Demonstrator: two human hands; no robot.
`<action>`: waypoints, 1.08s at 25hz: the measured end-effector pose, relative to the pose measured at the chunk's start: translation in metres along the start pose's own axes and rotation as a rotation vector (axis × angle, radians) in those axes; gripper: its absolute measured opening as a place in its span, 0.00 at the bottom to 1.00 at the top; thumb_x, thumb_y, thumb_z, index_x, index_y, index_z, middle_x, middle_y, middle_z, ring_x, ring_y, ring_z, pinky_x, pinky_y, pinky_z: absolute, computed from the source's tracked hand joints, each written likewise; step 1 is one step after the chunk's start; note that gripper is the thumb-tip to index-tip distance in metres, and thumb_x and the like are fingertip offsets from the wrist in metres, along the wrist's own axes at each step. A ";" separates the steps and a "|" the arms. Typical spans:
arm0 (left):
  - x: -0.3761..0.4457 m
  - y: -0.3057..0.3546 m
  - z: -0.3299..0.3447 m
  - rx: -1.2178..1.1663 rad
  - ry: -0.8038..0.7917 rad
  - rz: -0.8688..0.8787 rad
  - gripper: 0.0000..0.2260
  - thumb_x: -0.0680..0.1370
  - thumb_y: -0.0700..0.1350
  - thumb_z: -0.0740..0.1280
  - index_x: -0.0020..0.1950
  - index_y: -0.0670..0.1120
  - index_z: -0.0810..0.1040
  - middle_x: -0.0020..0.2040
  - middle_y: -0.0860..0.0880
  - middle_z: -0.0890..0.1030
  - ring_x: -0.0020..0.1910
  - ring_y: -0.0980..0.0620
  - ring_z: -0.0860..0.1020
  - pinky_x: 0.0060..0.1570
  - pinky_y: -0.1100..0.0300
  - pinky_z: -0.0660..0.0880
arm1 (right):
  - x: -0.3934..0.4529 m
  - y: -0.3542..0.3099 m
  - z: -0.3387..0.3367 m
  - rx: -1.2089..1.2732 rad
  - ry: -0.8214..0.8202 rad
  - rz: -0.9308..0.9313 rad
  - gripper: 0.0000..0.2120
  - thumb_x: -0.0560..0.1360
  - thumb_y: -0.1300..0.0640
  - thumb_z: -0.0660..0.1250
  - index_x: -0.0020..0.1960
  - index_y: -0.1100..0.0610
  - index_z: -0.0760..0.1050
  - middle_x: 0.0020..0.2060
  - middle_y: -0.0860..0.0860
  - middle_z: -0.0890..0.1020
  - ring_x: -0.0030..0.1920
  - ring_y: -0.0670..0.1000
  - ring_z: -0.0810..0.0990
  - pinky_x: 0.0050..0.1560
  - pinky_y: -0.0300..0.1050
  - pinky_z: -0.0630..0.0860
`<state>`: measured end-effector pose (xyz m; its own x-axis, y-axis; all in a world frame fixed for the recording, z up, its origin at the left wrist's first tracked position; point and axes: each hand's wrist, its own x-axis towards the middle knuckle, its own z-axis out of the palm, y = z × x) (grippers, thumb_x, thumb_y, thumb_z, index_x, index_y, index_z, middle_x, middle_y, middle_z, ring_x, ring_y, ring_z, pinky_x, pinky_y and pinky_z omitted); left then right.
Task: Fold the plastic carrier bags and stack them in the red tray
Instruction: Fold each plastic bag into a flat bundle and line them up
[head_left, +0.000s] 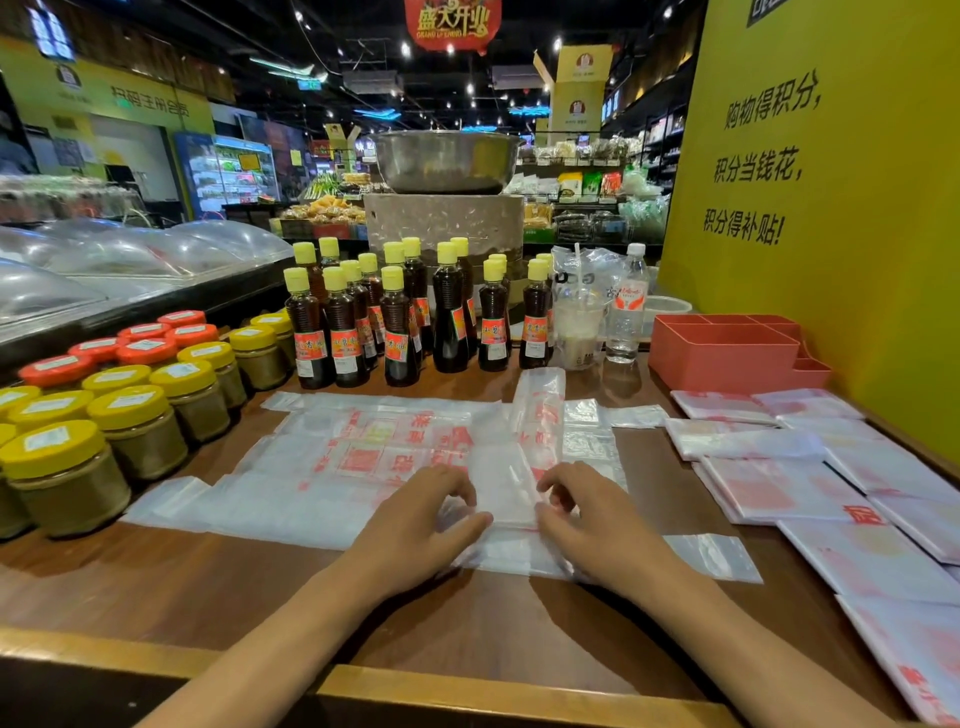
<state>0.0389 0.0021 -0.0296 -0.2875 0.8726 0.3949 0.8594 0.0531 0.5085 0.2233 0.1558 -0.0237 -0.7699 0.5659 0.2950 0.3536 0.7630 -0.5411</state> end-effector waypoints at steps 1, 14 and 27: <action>0.000 -0.001 -0.001 -0.035 0.002 0.001 0.09 0.78 0.61 0.66 0.53 0.59 0.74 0.52 0.64 0.76 0.54 0.63 0.74 0.52 0.66 0.75 | 0.001 0.001 -0.001 0.056 0.025 0.049 0.10 0.79 0.44 0.64 0.59 0.43 0.72 0.52 0.40 0.77 0.50 0.41 0.77 0.55 0.44 0.78; -0.006 0.003 -0.004 -0.200 -0.077 0.042 0.06 0.80 0.51 0.68 0.56 0.58 0.77 0.55 0.63 0.79 0.57 0.60 0.77 0.58 0.64 0.76 | 0.003 0.002 0.000 0.282 -0.044 0.075 0.14 0.73 0.46 0.74 0.56 0.42 0.76 0.57 0.42 0.76 0.53 0.40 0.78 0.53 0.36 0.76; -0.001 -0.004 0.007 0.106 -0.161 0.093 0.13 0.83 0.52 0.61 0.67 0.59 0.75 0.69 0.62 0.68 0.67 0.65 0.67 0.65 0.68 0.66 | 0.005 0.009 0.005 -0.027 -0.142 -0.084 0.17 0.81 0.47 0.64 0.68 0.48 0.76 0.70 0.41 0.72 0.67 0.42 0.71 0.64 0.33 0.65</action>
<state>0.0385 0.0041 -0.0373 -0.1407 0.9420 0.3046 0.9214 0.0120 0.3884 0.2204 0.1640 -0.0310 -0.8640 0.4513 0.2232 0.2972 0.8150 -0.4975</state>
